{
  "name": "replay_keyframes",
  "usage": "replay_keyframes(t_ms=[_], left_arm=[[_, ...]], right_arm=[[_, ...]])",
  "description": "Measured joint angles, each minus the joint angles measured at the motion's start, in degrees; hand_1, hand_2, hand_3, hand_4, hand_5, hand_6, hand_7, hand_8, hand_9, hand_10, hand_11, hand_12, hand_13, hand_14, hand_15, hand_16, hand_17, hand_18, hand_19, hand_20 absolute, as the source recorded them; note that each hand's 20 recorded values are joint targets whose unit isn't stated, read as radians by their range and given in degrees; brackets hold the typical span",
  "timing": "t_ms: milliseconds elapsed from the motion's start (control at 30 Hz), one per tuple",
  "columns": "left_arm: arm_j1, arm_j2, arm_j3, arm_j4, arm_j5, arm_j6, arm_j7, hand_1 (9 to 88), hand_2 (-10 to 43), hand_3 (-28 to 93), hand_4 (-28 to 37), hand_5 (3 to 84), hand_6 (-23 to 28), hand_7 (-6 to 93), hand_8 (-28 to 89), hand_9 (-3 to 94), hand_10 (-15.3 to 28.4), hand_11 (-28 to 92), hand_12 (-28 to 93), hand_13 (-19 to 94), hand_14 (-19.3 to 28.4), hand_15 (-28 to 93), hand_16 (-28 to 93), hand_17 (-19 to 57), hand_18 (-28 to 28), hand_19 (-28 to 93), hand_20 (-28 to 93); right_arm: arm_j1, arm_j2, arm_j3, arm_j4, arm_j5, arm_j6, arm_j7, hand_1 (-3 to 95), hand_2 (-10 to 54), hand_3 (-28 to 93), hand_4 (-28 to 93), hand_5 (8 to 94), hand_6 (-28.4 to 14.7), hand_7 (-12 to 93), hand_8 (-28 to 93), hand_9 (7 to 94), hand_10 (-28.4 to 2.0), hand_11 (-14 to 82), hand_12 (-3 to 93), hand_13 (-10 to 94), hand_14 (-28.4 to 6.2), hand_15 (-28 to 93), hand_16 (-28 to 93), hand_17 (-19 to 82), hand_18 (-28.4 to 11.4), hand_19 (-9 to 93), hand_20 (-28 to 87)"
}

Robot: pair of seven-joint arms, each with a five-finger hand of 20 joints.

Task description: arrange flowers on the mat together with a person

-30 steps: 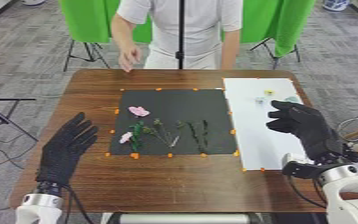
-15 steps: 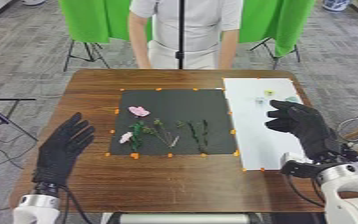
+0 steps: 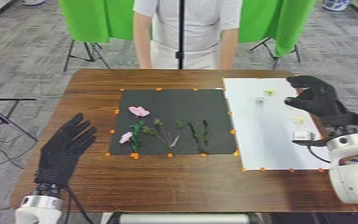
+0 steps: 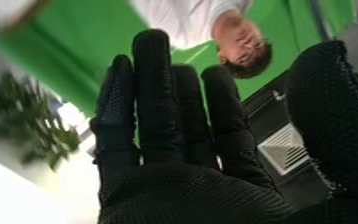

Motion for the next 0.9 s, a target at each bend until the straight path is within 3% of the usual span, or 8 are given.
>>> replay_keyframes(t_ms=[100, 233, 333, 500, 900], left_arm=[[0.0, 0.06, -0.07, 0.03, 0.03, -0.05, -0.04, 25.7, 2.3, 72, -25.3, 33.4, 3.0, 19.7, -10, 28.2, 12.2, 21, 17, 24, 14.2, 27, 1, -8.6, 22.1, 44, 11], [-0.1, 0.00, -0.14, 0.03, 0.08, -0.06, -0.10, 25.7, 2.3, 72, -25.4, 33.5, 3.0, 19.8, -10, 28.2, 12.1, 21, 17, 24, 14.3, 27, 1, -8.6, 22.2, 44, 11], [-0.1, 0.04, -0.14, 0.05, 0.08, -0.04, -0.10, 25.7, 2.3, 72, -25.4, 33.5, 3.0, 19.8, -10, 28.3, 12.2, 21, 17, 24, 14.2, 27, 1, -8.6, 22.2, 44, 11], [-0.2, 0.16, 0.01, 0.11, 0.05, -0.04, -0.07, 25.8, 2.4, 72, -25.3, 33.5, 3.0, 19.8, -10, 28.3, 12.2, 21, 17, 24, 14.2, 27, 1, -8.6, 22.2, 44, 11], [-0.3, 0.86, 0.26, 0.14, -0.02, -0.04, 0.03, 25.8, 2.5, 72, -25.3, 33.5, 3.0, 19.8, -10, 28.3, 12.2, 21, 17, 24, 14.1, 27, 1, -8.6, 22.1, 44, 11]], right_arm=[[0.5, 2.1, 3.0, -0.2, -6.6, -6.9, 6.4, 27.5, -9.5, 83, -28, 30.8, -6.1, 27, -14, 31.9, -12.1, 23.5, 23.3, 42, -11.9, 63, 15, 22, -19.8, 75, 39], [2.2, 4.7, 1.8, 0.4, -19.5, -18.4, 15.4, 30.1, -9.5, 83, -28, 36.6, -5.1, 33, -15, 39.1, -11.8, 29.7, 23.3, 48, -10.9, 68, 15, 24, -19.1, 78, 40], [3.7, 6.1, -2.0, 3.1, -28.0, -17.7, 16.7, 34.2, -9.5, 83, -28, 40.7, -4.3, 38, -17, 43.4, -11.2, 32.1, 22.2, 52, -9.5, 70, 15, 26, -18.4, 79, 39], [5.1, 6.9, -6.5, 8.1, -37.5, -9.4, 16.7, 38.5, -9.5, 83, -28, 45.0, -2.5, 40, -19, 48.4, -10.1, 32.7, 21.4, 56, -8.4, 70, 16, 27, -17.8, 80, 39], [7.6, 7.5, -8.8, 10.9, -39.3, -15.2, 15.1, 40.3, -9.5, 83, -28, 47.4, -0.6, 41, -20, 51.1, -9.0, 32.5, 20.8, 59, -7.7, 67, 17, 28, -17.2, 80, 39]])
